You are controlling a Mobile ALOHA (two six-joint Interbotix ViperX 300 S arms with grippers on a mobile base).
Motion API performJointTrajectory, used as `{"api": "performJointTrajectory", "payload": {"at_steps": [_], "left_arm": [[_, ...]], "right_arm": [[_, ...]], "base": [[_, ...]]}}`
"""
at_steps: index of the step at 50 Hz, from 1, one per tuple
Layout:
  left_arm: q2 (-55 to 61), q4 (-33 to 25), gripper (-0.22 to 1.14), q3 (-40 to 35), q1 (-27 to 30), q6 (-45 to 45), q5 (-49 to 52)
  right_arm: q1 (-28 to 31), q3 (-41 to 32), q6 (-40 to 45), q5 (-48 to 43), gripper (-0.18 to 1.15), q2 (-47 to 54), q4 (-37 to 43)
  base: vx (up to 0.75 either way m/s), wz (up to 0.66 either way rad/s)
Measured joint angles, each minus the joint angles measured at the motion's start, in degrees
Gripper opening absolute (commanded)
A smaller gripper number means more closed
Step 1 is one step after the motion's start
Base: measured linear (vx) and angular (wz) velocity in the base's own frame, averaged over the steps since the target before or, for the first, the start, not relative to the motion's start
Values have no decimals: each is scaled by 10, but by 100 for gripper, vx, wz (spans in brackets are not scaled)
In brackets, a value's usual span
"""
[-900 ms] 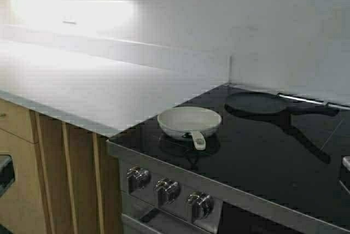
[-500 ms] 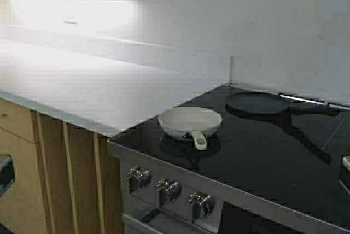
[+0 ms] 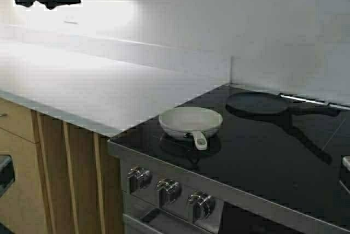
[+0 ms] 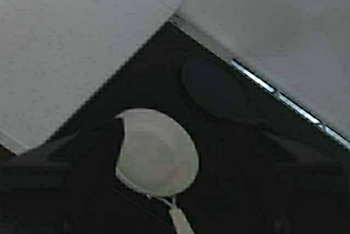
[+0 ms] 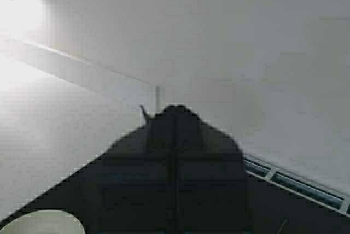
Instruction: Wash the pan
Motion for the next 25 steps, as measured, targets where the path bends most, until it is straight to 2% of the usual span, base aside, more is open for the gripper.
{"api": "performJointTrajectory", "payload": {"at_steps": [5,14,25], "left_arm": [[76,43,90,-4,-17,-70,-62],[202,114,90,-16,-15,-171,-175],[345,149,90,-54,-16,-227,-267]], "right_arm": [[0,0,0,3,6,2,0],[0,0,1,4,6,3,0],[0,3,1,4,6,3,1]], "base": [[0,0],[0,0],[0,0]]}}
